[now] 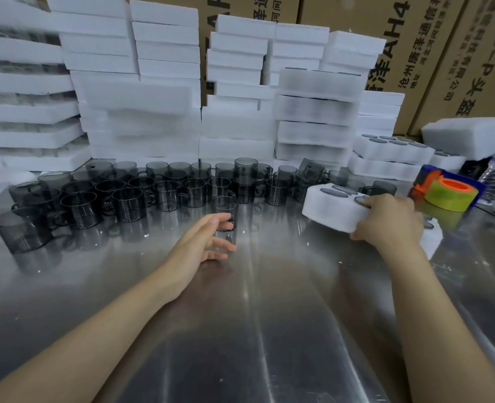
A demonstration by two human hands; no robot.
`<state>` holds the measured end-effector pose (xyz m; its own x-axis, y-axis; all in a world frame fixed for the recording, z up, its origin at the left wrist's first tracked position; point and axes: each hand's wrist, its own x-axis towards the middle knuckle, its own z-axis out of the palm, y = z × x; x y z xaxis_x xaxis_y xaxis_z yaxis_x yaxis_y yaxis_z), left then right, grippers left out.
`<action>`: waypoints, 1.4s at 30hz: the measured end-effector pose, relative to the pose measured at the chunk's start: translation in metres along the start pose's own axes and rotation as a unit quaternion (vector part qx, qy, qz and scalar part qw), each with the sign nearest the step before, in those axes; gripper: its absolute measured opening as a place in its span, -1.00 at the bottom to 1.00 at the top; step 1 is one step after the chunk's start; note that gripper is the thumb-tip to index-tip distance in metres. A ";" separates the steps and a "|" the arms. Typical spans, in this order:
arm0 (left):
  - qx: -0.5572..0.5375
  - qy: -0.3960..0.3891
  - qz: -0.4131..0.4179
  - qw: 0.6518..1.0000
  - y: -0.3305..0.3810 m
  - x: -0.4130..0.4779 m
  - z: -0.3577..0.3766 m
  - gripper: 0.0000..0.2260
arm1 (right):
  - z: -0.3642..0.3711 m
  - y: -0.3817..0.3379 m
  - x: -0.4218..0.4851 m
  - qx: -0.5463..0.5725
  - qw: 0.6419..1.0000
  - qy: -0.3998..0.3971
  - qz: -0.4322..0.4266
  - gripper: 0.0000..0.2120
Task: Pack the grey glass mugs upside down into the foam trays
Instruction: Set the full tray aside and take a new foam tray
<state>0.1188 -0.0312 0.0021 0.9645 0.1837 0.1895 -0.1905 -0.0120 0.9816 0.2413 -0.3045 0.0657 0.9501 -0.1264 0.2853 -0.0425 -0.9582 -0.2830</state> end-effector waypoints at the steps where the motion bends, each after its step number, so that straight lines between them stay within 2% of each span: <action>1: 0.014 -0.002 0.002 1.000 -0.001 0.000 0.000 -0.73 | -0.003 0.004 0.003 -0.001 1.000 -0.020 0.018 -0.35; 6: 0.123 0.019 0.000 0.992 -0.011 0.003 -0.006 -0.77 | -0.017 0.038 0.021 -0.008 0.980 -0.136 0.148 -0.43; 8: 0.164 0.022 0.013 0.986 -0.012 0.004 -0.005 -0.79 | -0.020 0.041 0.018 -0.029 0.973 -0.168 0.156 -0.49; 9: 0.188 0.024 0.026 0.981 -0.013 0.005 -0.004 -0.81 | -0.021 0.041 0.018 0.000 0.978 -0.151 0.141 -0.60; 11: 0.273 0.027 0.057 0.960 -0.013 0.007 -0.004 -0.84 | -0.026 0.037 0.019 0.147 0.982 -0.036 0.110 -0.86; 12: 0.316 0.029 0.069 0.946 -0.014 0.009 -0.004 -0.83 | -0.028 0.033 0.026 0.214 0.972 0.037 0.091 -0.82; 14: 0.369 0.033 0.086 0.925 -0.014 0.010 -0.003 -0.78 | -0.026 0.020 0.052 0.223 0.968 0.103 0.050 -0.74; 16: 0.401 0.035 0.104 0.909 -0.012 0.011 -0.001 -0.75 | -0.018 0.006 0.090 0.126 0.989 0.069 0.018 -0.59; 19: 0.419 0.028 0.126 0.899 -0.009 0.010 0.003 -0.73 | 0.006 0.005 0.148 -0.026 0.997 -0.075 -0.008 -0.34; 21: 0.414 0.025 0.130 0.901 -0.008 0.010 0.003 -0.73 | 0.019 0.011 0.179 -0.021 0.991 -0.134 -0.007 -0.24; 24: 0.401 0.023 0.137 0.906 -0.009 0.010 0.004 -0.72 | 0.035 0.008 0.204 0.086 0.976 -0.197 -0.015 -0.23; 27: 0.399 0.024 0.150 0.904 -0.013 0.011 0.004 -0.71 | 0.051 -0.005 0.213 0.089 0.968 -0.226 -0.063 -0.35; 30: 0.399 0.027 0.152 0.904 -0.017 0.012 0.002 -0.70 | 0.070 -0.017 0.220 0.026 0.961 -0.256 -0.105 -0.48; 33: 0.397 0.026 0.150 0.905 -0.020 0.014 0.002 -0.70 | 0.084 -0.026 0.221 -0.006 0.960 -0.249 -0.128 -0.57; 37: 0.408 0.038 0.151 0.900 -0.020 0.014 0.002 -0.68 | 0.085 -0.036 0.214 -0.012 0.955 -0.254 -0.151 -0.56; 42: 0.437 0.038 0.157 0.885 -0.018 0.011 0.004 -0.57 | 0.083 -0.047 0.197 -0.080 0.954 -0.236 -0.166 -0.49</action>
<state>0.1333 -0.0327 -0.0136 0.8674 0.1013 0.4872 -0.2020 -0.8231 0.5307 0.4560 -0.2632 0.0590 0.9509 0.2853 -0.1201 0.2750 -0.9567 -0.0952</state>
